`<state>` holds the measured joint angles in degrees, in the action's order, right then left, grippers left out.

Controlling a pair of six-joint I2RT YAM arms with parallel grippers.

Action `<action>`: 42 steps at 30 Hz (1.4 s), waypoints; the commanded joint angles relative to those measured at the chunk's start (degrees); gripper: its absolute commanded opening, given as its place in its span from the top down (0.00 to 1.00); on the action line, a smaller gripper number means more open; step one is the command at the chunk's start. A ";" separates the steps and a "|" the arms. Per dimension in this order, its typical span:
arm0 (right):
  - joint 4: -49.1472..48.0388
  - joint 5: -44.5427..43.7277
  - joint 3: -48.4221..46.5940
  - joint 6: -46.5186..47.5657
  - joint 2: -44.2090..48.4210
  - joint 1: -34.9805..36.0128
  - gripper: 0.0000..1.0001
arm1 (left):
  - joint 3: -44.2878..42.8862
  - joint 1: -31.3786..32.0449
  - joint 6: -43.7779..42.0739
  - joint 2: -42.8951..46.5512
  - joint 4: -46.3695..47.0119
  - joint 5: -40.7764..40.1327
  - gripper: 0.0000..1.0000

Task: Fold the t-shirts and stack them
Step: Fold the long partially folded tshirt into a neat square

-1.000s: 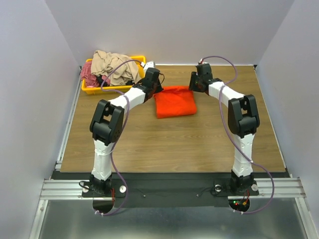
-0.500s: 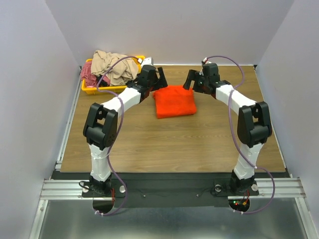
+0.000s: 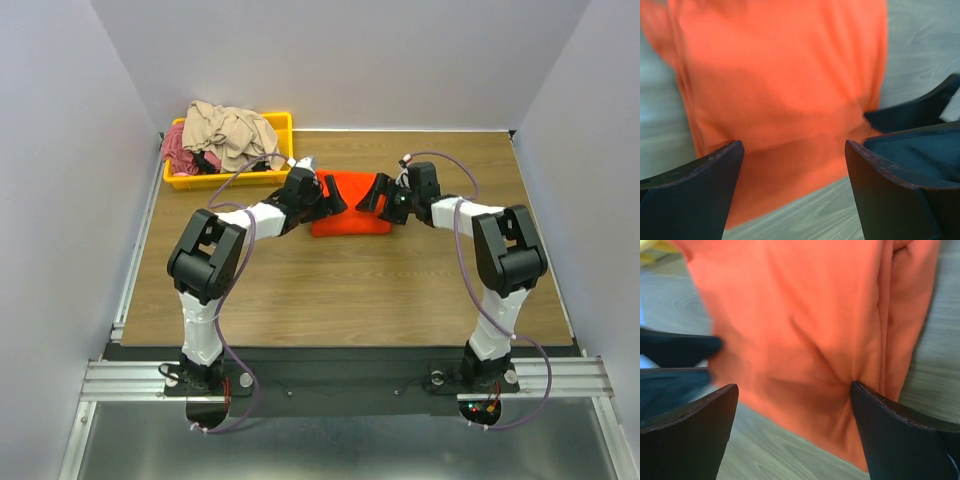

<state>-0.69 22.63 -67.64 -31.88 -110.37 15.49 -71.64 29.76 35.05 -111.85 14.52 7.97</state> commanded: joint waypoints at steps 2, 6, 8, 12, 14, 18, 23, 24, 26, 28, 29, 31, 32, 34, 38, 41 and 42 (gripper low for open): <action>-7.12 0.66 7.49 -4.24 -0.91 0.51 0.00 | 6.22 -0.31 3.35 0.49 4.90 2.67 0.06; -10.29 0.49 16.01 -5.65 3.12 0.86 0.00 | 12.65 -0.14 4.41 2.60 7.62 5.48 0.06; -10.74 -1.18 19.45 -6.35 5.68 1.65 0.00 | 16.76 0.03 4.68 4.44 8.23 5.74 0.06; -10.91 -4.26 30.33 -8.19 14.53 3.40 0.00 | 24.95 0.74 5.64 10.67 9.03 4.43 0.06; -10.82 -5.57 33.87 -8.90 18.22 4.02 0.00 | 29.59 1.61 6.00 13.05 9.47 4.34 0.06; -9.51 -6.37 42.13 -11.62 28.08 6.13 0.00 | 36.29 6.79 7.75 20.25 8.94 2.06 0.06; -1.44 -7.16 45.49 -10.58 41.96 6.75 0.00 | 42.53 11.37 10.48 31.15 3.69 -0.22 0.05; 1.28 -7.34 45.23 -10.22 47.12 6.75 0.00 | 42.72 12.07 10.48 35.69 2.28 -2.32 0.05; 5.50 -7.43 44.00 -9.61 51.72 6.75 0.00 | 42.02 12.08 10.31 40.20 -1.85 -4.96 0.04; 7.97 -7.86 42.51 -9.08 56.55 6.75 0.00 | 40.88 12.08 9.69 46.34 -5.10 -11.44 0.01; 9.03 -8.65 41.63 -8.90 57.62 6.75 0.00 | 39.74 11.90 9.60 48.03 -8.08 -13.31 0.01; 12.10 -9.36 39.69 -7.76 59.38 6.75 0.00 | 38.77 11.81 9.34 52.24 -11.08 -18.41 0.01; 13.25 -11.19 38.90 -7.24 59.39 6.75 0.00 | 38.24 11.64 9.42 53.22 -13.71 -20.08 0.01; 16.59 -14.09 36.45 -5.92 58.08 6.75 0.00 | 37.28 11.38 10.30 55.50 -18.35 -24.65 0.01; 18.71 -17.53 33.54 -3.90 52.47 6.75 0.00 | 37.44 9.71 12.32 57.62 -24.00 -29.32 0.01; 18.71 -20.42 30.83 -2.75 47.54 6.84 0.00 | 38.32 9.09 12.68 58.68 -25.42 -29.50 0.01; 18.62 -21.04 30.20 -2.23 44.31 6.84 0.00 | 38.67 8.83 12.76 58.94 -25.60 -29.41 0.01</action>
<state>15.81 6.92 -34.04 -37.01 -60.66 22.11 -33.04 39.42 46.63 -54.50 -6.07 -16.99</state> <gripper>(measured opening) 0.998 0.986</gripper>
